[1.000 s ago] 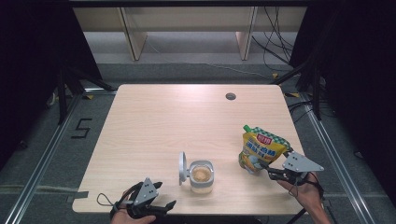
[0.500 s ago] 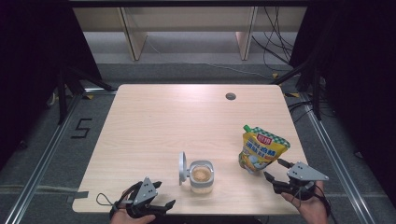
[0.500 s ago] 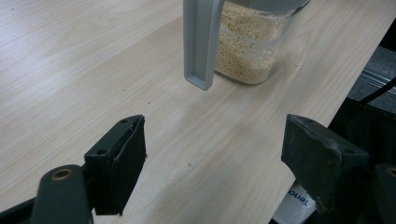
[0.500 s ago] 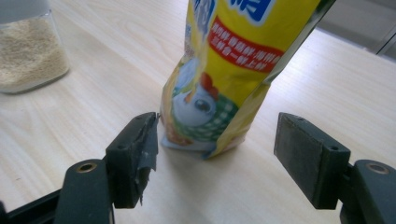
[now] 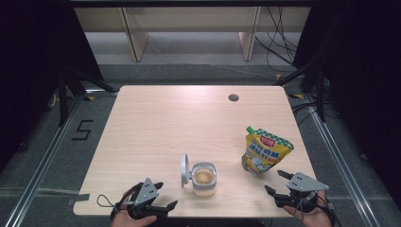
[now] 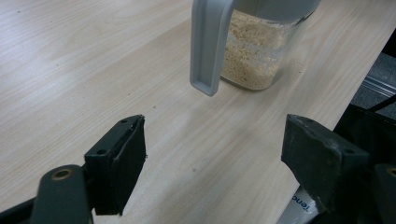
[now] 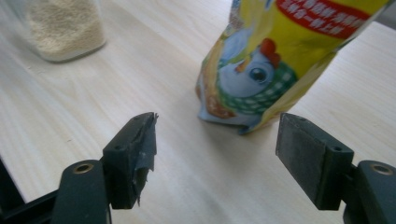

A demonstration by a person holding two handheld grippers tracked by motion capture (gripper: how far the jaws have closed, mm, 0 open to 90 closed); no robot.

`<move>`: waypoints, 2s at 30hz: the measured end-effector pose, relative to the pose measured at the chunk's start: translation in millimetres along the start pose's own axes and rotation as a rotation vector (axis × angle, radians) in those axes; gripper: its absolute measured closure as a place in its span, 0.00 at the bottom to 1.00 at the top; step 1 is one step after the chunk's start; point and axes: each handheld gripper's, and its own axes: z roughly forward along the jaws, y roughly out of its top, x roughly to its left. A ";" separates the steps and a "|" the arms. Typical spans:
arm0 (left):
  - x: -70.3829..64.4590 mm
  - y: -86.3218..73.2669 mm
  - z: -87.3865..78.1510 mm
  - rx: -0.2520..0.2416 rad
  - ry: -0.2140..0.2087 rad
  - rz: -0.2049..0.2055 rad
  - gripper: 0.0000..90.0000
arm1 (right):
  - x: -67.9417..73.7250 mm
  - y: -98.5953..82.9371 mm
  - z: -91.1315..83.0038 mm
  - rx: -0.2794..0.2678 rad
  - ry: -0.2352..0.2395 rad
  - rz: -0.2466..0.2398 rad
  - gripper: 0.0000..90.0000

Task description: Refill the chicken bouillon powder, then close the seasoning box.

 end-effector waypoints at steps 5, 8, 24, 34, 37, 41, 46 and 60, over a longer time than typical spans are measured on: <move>1.1 2.4 -2.2 -0.013 0.006 -0.005 0.24 | 6.2 -1.2 -1.2 0.013 0.013 -0.009 0.30; 0.5 3.3 -2.6 -0.016 0.006 -0.004 0.24 | 8.5 -2.7 -1.9 0.022 0.021 -0.011 0.29; -0.9 5.8 -4.4 -0.014 0.018 0.013 0.24 | 23.2 -6.1 -3.2 0.082 0.059 -0.038 0.28; -0.2 11.8 -9.3 -0.079 0.010 -0.011 0.43 | 27.4 -7.4 -2.6 0.114 0.078 -0.049 0.28; 1.0 17.3 -14.0 -0.095 0.042 0.009 0.63 | 27.6 -7.6 -2.0 0.113 0.073 -0.063 0.29; 2.3 23.2 -16.1 -0.112 0.064 0.055 0.86 | 28.0 -7.7 -2.8 0.113 0.074 -0.052 0.29; 1.2 29.9 -16.9 -0.118 0.074 0.112 0.99 | 28.6 -7.7 -1.6 0.114 0.077 -0.063 0.29; -5.4 55.0 -12.4 -0.139 0.058 0.138 0.99 | 29.6 -8.0 -0.6 0.121 0.079 -0.066 0.29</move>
